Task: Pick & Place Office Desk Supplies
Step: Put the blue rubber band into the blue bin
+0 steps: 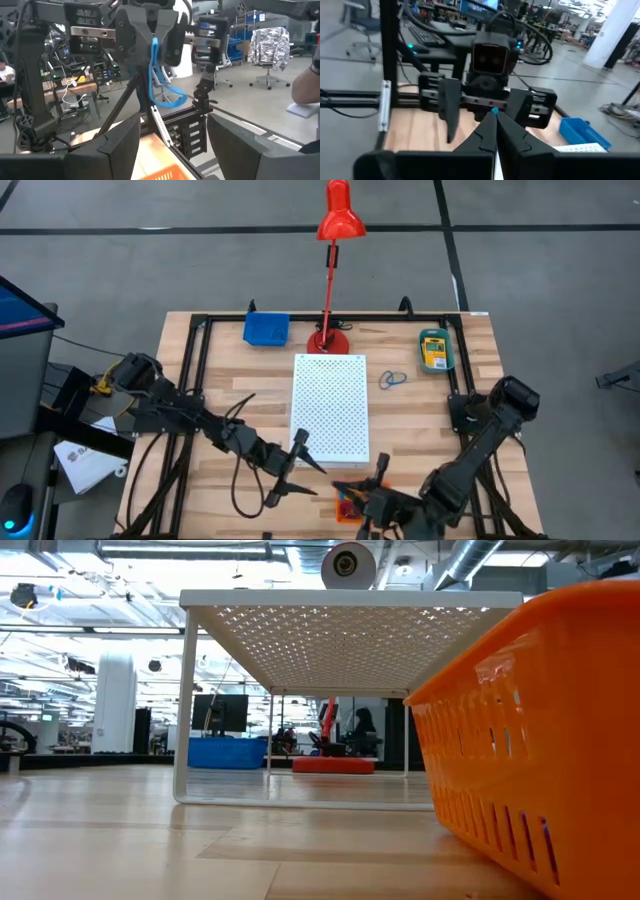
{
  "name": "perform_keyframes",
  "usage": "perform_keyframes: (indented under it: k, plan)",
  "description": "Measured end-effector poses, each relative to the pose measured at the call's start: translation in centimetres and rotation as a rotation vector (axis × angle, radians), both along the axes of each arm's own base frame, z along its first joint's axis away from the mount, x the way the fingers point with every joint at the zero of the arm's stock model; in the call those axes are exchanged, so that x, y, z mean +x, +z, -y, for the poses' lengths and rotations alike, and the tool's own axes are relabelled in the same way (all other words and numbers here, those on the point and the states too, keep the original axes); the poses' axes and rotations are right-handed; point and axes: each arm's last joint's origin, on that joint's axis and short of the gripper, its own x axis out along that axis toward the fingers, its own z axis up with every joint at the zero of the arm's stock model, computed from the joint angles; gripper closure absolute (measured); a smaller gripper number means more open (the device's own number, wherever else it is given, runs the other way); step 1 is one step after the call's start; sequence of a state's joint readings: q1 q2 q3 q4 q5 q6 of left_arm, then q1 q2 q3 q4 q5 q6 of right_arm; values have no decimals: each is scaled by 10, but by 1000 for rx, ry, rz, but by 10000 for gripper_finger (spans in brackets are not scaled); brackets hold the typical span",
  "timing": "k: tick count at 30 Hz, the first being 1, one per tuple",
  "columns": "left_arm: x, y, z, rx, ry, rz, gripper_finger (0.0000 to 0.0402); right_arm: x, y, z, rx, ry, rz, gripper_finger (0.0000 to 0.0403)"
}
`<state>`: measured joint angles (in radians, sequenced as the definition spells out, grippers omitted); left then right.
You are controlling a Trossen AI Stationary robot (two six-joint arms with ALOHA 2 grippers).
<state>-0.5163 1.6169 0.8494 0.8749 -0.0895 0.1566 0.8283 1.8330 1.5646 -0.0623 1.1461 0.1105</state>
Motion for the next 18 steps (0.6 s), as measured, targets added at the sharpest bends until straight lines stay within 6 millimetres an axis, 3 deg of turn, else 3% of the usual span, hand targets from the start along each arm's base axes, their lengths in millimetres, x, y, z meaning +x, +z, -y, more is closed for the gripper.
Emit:
perform_keyframes:
  k: [18]
  plan:
    - [1, 7, 0, -59, 3, 35, 204, 37, -3, 24, -41, 95, -21, 403]
